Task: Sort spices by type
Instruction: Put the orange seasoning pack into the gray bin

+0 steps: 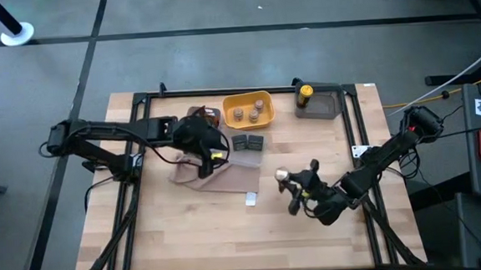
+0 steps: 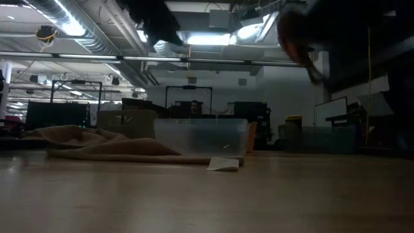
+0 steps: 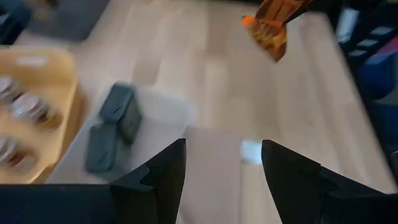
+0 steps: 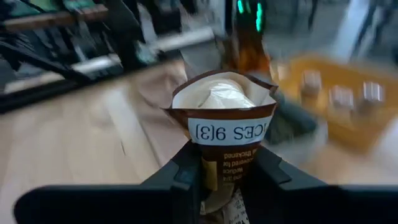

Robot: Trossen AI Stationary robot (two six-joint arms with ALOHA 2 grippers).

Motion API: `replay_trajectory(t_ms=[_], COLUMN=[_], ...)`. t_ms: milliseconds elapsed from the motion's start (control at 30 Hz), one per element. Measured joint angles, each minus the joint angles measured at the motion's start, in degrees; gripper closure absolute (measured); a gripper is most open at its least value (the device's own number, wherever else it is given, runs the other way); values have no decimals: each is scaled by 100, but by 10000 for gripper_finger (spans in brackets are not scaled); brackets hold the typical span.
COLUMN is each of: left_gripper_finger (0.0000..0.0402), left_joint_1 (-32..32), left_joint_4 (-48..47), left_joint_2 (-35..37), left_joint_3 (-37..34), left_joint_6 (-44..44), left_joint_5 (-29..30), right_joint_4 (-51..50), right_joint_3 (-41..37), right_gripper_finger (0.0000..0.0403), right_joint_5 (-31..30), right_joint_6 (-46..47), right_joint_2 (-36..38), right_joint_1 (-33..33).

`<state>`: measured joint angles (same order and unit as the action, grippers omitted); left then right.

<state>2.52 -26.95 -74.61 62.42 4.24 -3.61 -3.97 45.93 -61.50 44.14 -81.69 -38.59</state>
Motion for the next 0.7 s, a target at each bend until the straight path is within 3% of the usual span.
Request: replay_trajectory(t_ms=[133,267,500,700], left_gripper_finger=[208,208,208,208], left_joint_1=[-146,-276,-520,-616], left_joint_4=[589,1199,1773,2387], left_joint_2=[0,0,0,-31], left_joint_3=[2,2,2,3], left_joint_6=[136,429,870,1049], left_joint_5=[-418,-686,-829,-851], right_joint_4=[1448,2906,4564,5027], right_joint_3=[149,252,321,321], right_gripper_finger=[320,320,320,320], right_joint_5=[-119,282,1633,3373], right_joint_6=[-2107,-4121,-6790,-7669], right_joint_2=[0,2,4,7], right_joint_1=[0,0,74,571])
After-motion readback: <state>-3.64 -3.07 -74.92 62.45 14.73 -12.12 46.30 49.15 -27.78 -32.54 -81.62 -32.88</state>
